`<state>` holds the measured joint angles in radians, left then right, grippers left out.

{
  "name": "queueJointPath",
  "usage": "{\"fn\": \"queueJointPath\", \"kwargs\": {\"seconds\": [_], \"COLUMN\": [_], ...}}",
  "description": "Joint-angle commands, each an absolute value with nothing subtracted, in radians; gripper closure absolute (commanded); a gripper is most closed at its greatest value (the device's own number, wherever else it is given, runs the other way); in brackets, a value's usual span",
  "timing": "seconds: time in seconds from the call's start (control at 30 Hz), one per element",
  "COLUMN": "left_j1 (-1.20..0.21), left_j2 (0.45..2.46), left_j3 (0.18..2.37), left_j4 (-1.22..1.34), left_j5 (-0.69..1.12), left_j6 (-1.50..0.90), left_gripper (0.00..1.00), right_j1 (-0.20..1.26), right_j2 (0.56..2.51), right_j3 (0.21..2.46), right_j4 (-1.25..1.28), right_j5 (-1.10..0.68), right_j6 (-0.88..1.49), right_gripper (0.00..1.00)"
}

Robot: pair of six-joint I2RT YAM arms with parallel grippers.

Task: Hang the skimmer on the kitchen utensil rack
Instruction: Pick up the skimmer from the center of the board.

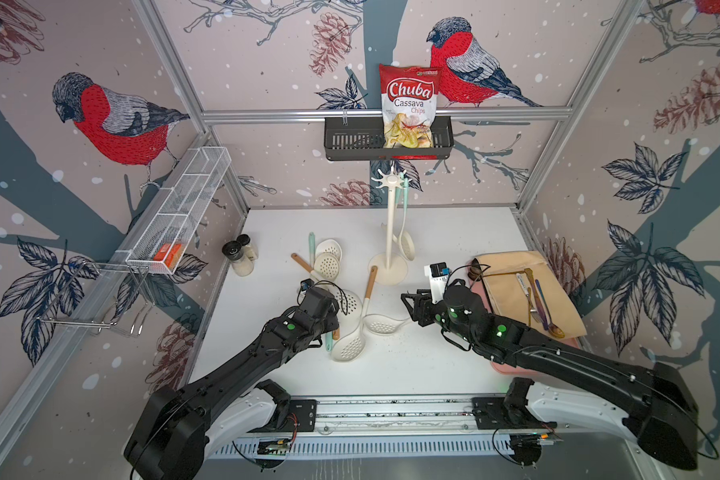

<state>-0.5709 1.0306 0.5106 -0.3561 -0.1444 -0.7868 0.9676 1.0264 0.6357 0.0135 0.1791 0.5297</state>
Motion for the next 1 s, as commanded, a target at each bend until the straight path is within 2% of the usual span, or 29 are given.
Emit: {"fn": "queueJointPath", "kwargs": {"seconds": [0.0,0.77,0.87,0.97], "left_j1": [-0.552,-0.493,-0.492,-0.492], "left_j2": [1.055,1.336,1.377,1.413], "left_j3": [0.491,0.561,0.572,0.586], "left_j4": [-0.344,-0.330,-0.321,-0.316], "left_j5": [-0.076,-0.109,-0.113,-0.119], "left_j6": [-0.813,-0.709,-0.706,-0.702], "left_gripper": [0.62,0.66,0.71,0.80], "right_j1": [0.961,0.949,0.946,0.942], "right_j2": [1.014,0.968,0.960,0.950], "right_j3": [0.626,0.609,0.604,0.598], "right_j4": [0.014,-0.018,-0.020,-0.025], "right_j5": [0.152,0.154,0.153,0.153], "right_j6": [0.554,0.553,0.555,0.557], "right_gripper": [0.43,0.43,0.44,0.44]}}
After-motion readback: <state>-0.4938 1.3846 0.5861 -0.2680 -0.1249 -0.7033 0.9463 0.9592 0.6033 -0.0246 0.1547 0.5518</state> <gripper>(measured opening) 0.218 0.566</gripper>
